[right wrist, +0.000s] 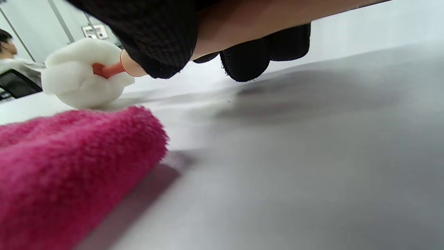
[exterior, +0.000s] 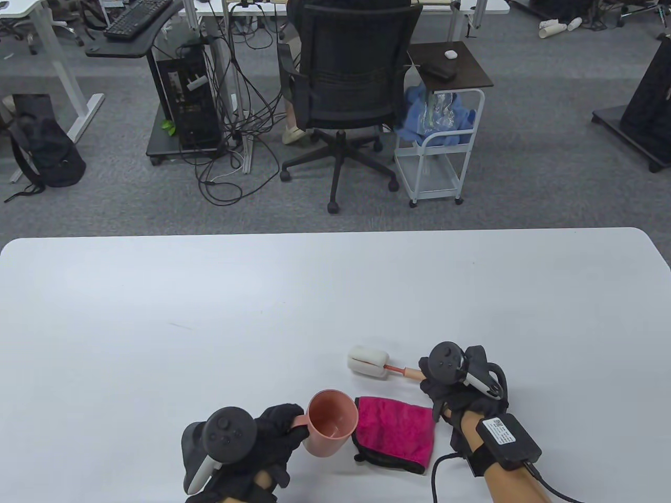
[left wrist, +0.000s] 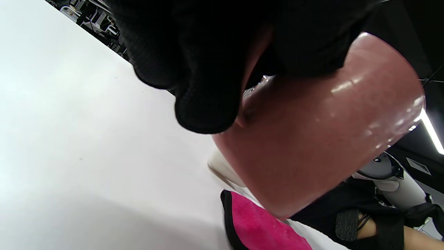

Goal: Brush the water cup with the cup brush

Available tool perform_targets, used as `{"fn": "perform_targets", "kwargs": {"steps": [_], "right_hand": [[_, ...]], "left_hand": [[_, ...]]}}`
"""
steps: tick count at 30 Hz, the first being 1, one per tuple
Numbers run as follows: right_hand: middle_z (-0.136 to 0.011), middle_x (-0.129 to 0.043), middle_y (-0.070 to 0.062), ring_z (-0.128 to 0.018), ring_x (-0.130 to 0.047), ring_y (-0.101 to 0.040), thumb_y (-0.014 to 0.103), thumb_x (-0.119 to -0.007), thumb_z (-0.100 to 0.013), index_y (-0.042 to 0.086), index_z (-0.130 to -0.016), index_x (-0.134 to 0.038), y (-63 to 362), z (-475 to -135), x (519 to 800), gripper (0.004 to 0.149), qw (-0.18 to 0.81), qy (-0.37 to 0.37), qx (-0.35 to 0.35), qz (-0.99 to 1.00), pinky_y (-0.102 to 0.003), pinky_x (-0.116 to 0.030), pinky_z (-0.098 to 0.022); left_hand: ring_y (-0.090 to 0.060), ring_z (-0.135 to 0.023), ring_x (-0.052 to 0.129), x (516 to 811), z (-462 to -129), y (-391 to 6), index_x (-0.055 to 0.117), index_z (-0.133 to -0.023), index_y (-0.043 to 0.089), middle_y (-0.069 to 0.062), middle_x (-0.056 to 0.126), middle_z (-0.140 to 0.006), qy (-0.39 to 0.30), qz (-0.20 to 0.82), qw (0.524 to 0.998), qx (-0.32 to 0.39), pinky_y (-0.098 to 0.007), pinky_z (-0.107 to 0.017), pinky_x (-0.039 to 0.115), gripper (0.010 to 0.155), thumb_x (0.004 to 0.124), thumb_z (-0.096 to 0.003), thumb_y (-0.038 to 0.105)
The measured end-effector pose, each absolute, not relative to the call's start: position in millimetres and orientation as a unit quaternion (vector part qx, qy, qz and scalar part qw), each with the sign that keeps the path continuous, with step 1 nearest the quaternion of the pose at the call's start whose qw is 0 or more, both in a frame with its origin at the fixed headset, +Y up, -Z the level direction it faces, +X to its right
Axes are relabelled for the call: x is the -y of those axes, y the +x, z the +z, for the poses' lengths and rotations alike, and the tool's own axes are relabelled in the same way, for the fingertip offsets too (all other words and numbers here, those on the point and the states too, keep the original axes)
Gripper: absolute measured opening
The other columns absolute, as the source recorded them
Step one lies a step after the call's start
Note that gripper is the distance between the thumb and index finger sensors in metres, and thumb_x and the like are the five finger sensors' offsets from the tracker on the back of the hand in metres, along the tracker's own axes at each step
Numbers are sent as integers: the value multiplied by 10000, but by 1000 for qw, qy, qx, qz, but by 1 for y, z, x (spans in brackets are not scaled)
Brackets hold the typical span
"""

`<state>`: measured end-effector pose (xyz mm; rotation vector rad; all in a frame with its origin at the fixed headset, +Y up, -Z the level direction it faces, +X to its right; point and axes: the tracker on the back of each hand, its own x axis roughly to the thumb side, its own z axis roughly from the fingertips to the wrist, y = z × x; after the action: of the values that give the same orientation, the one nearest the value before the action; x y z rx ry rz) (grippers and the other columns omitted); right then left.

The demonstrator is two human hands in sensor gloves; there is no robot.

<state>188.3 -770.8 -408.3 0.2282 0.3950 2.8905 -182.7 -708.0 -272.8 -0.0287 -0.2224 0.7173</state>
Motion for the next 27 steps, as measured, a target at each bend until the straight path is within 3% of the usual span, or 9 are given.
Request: {"fn": "perform_targets", "kwargs": {"steps": [4,9,13,17,27], "right_hand": [[-1002,-642,-141,-950,-593,-422,372,-759,-494,272,-1025,-534,196,-403,769,585,94,69,-140,983,-625,-340,-745],[-1088,-513,-101,-1025,-498,-390,555,-739,-432,324,-1053,-415,197,-381,749,738,121,131,-80,981,-601,-368,-748],[-1179,-276,-59,-1134,-235,-342,641,-738,-392,362,-1072,-295,178,-350,746,858,167,228,-130,950,-609,-246,-785],[-1169,-51,-41,-1129,-34,-313,711,-737,-363,374,-1055,-144,151,-328,762,971,119,283,-184,934,-603,-122,-789],[-1091,172,-60,-1061,176,-330,703,-719,-424,372,-1023,7,112,-332,802,997,44,291,-298,908,-599,35,-758]], "left_hand": [[-206,-576,1114,708,-272,-183,783,-809,312,9,861,-837,-12,351,930,110,-433,-627,871,412,821,-411,412],[-205,-571,1117,708,-271,-183,785,-808,312,8,862,-836,-10,356,928,109,-441,-626,871,412,821,-411,413],[-204,-572,1116,707,-272,-183,783,-809,314,8,861,-837,-8,358,927,109,-442,-627,869,411,820,-412,415],[-205,-571,1116,707,-270,-185,784,-809,312,6,861,-836,-3,359,927,107,-443,-626,869,411,820,-412,413],[-207,-568,1115,707,-271,-186,786,-808,310,6,862,-834,-4,359,927,105,-443,-624,868,411,820,-412,413]]}}
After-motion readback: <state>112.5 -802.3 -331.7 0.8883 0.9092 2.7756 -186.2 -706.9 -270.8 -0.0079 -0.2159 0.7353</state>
